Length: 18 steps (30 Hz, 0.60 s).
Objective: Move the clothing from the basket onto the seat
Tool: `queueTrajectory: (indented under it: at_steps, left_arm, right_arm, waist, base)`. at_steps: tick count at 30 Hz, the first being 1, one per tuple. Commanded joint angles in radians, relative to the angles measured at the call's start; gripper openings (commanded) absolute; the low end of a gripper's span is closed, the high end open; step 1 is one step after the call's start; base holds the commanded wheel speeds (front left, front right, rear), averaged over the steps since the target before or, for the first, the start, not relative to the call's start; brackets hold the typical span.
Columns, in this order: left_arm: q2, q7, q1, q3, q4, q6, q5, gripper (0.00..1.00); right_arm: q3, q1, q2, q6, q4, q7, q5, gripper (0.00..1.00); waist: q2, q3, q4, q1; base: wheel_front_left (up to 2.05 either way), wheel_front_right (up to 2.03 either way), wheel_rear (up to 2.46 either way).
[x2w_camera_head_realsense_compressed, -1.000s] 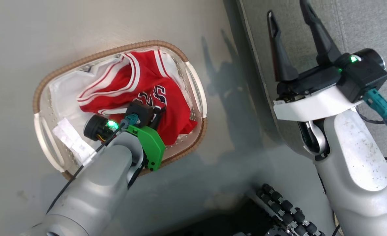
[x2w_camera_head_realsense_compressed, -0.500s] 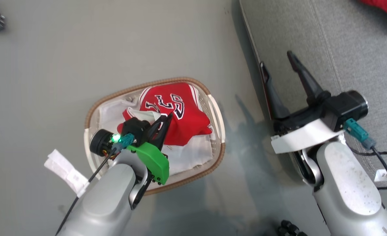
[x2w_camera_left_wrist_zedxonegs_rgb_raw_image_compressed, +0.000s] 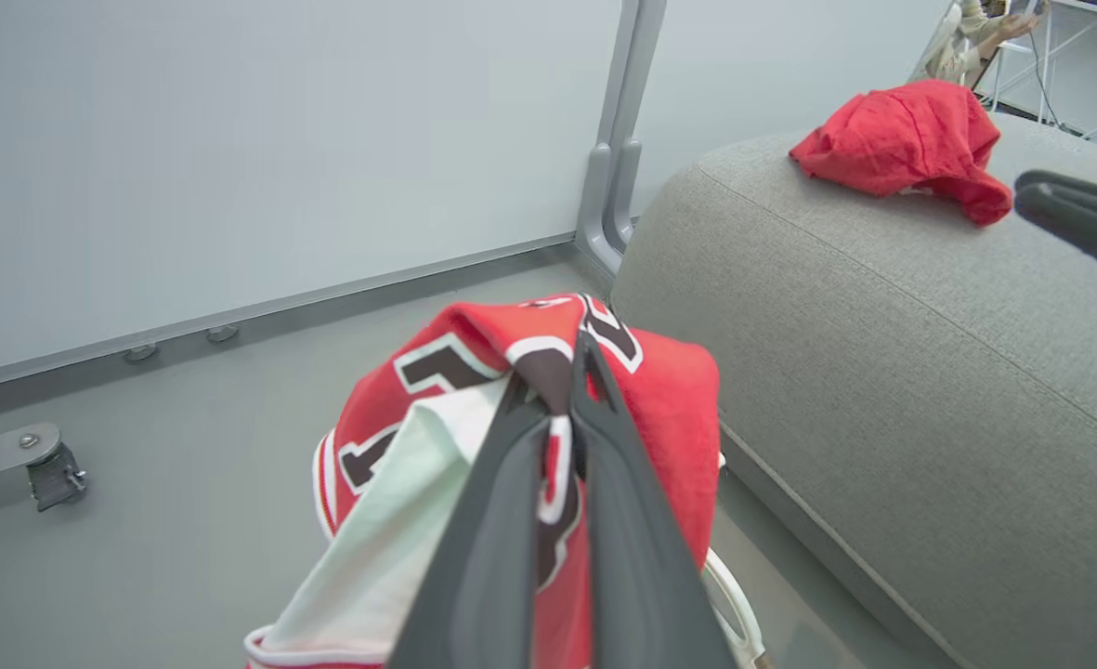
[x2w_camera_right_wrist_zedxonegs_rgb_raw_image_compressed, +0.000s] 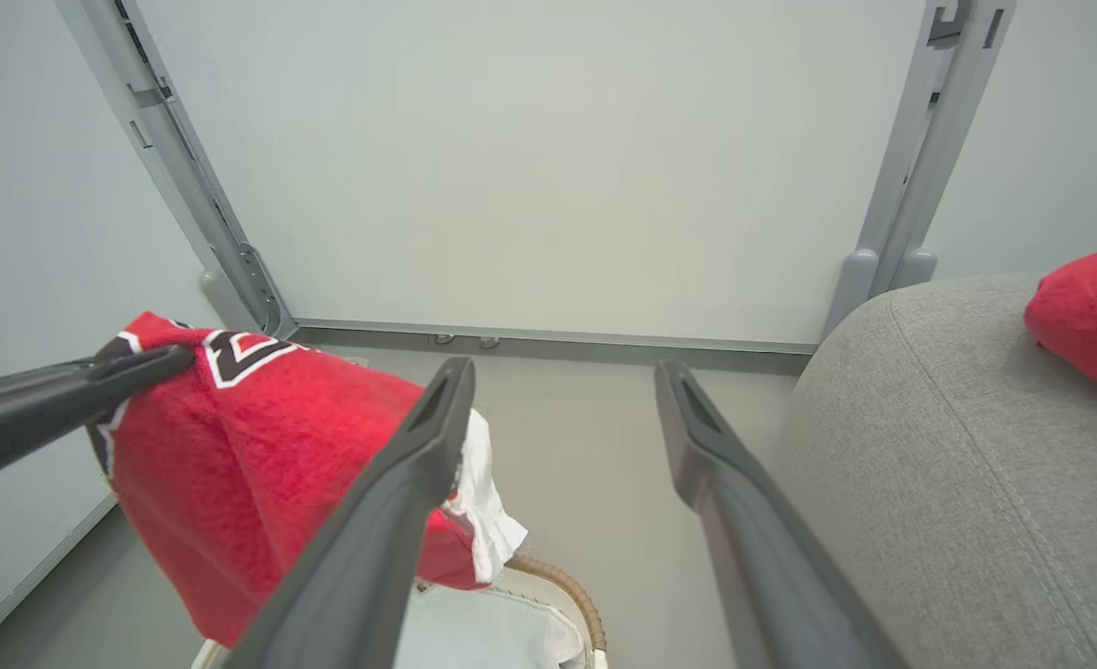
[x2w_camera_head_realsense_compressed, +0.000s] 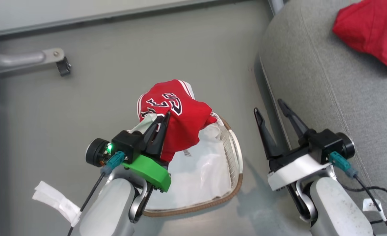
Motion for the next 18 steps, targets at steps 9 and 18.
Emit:
queueTrajectory:
  at_steps: [9, 18]
  left_arm:
    - [-0.004, -0.004, 0.056, 0.052, -0.141, -0.002, 0.049, 0.00]
    - [-0.008, -0.004, 0.075, 0.068, -0.258, -0.002, 0.059, 0.00]
  right_arm:
    - [0.027, 0.084, -0.002, -0.001, 0.024, -0.002, 0.006, 1.00]
    - [0.049, 0.155, 0.003, -0.001, 0.042, -0.002, 0.003, 1.00]
  waist:
    - [-0.0001, -0.172, 0.069, 0.0000]
    - [-0.0001, -0.246, 0.086, 0.0000]
  base:
    - [0.00, 0.00, 0.00]
    - [0.00, 0.00, 0.00]
